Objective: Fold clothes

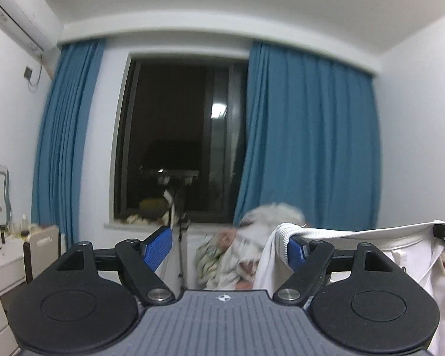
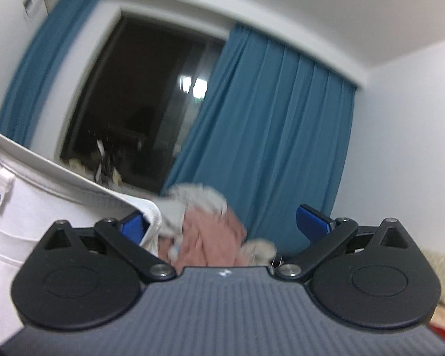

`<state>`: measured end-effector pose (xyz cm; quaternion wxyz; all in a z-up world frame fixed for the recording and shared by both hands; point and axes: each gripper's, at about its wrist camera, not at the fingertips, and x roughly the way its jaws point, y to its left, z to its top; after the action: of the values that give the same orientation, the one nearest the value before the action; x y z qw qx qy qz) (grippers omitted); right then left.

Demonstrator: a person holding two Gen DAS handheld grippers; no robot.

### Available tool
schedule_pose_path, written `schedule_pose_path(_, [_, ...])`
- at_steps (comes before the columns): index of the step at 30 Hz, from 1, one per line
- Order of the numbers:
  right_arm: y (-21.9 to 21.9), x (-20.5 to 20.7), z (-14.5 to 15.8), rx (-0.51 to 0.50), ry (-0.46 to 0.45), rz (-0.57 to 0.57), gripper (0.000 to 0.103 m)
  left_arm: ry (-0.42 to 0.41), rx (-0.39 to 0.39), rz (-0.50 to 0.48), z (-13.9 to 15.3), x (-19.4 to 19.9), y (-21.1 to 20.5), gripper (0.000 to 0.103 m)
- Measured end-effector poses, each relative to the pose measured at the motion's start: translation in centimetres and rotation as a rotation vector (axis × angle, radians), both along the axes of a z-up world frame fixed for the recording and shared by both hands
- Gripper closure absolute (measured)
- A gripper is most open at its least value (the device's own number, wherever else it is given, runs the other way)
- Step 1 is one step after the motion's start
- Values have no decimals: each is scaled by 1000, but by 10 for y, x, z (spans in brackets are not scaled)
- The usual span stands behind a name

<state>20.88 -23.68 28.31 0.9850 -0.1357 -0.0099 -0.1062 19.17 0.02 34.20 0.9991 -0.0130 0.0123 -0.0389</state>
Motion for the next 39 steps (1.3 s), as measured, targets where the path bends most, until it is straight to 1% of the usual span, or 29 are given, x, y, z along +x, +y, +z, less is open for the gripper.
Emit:
schedule_pose_path(1, [-1, 26, -13, 15, 21, -11, 0, 27, -17, 10, -14, 32, -3, 22])
schedule_pose_path(4, [0, 112, -56, 55, 65, -60, 0, 114, -101, 45, -65, 128, -13, 21])
schedule_pose_path(7, [-2, 190, -111, 90, 143, -78, 0, 217, -131, 81, -123, 228, -15, 20])
schedule_pose_path(9, [-4, 238, -150, 117, 207, -77, 0, 304, -116, 98, -171, 294, -9, 20])
schedule_pose_path(12, [-15, 299, -213, 193, 345, -26, 0, 473, -134, 89, -255, 376, -8, 20])
schedule_pose_path(13, [-18, 316, -232, 209, 388, -13, 0, 521, -148, 78, -277, 405, 1, 20])
schedule_pose_path(15, [-22, 351, -271, 219, 492, 0, 0, 608, -152, 59, -326, 447, 16, 20])
schedule_pose_path(16, [-21, 363, -286, 212, 544, 4, 0, 649, -141, 51, -346, 465, 20, 20])
schedule_pose_path(18, [-11, 384, -316, 206, 643, 31, 0, 726, -88, 36, -388, 486, 28, 19])
schedule_pose_path(19, [-7, 395, -327, 207, 704, 49, 0, 775, -62, 20, -402, 499, 28, 17])
schedule_pose_path(20, [-4, 402, -337, 206, 761, 64, 0, 827, -50, -13, -416, 512, 29, 12])
schedule_pose_path(21, [0, 412, -344, 204, 827, 88, 0, 892, -46, -64, -424, 523, 31, 11])
schedule_pose_path(22, [6, 419, -350, 202, 893, 120, 0, 961, -43, -120, -430, 534, 32, 11])
schedule_pose_path(23, [10, 423, -351, 206, 931, 144, 0, 1000, -42, -154, -431, 537, 33, 10])
schedule_pose_path(24, [13, 424, -351, 225, 954, 168, 0, 1030, -43, -181, -429, 538, 33, 6])
schedule_pose_path(26, [16, 420, -348, 310, 950, 215, 0, 1045, -28, -231, -423, 541, 33, 0])
schedule_pose_path(27, [18, 416, -346, 356, 939, 237, 0, 1037, -1, -252, -417, 538, 32, 0])
schedule_pose_path(29, [22, 403, -340, 442, 896, 274, 0, 1009, 34, -270, -400, 525, 31, 0])
schedule_pose_path(30, [24, 397, -338, 466, 877, 285, 0, 995, 49, -277, -391, 517, 31, 0])
schedule_pose_path(32, [30, 374, -328, 490, 818, 296, 0, 935, 46, -277, -368, 485, 29, 0])
schedule_pose_path(36, [42, 319, -309, 474, 676, 300, 0, 807, 5, -262, -326, 409, 29, 0])
schedule_pose_path(37, [45, 303, -305, 457, 649, 295, 0, 775, -8, -257, -316, 390, 30, 0])
schedule_pose_path(39, [49, 273, -297, 427, 611, 283, 0, 725, -4, -241, -301, 356, 30, 0])
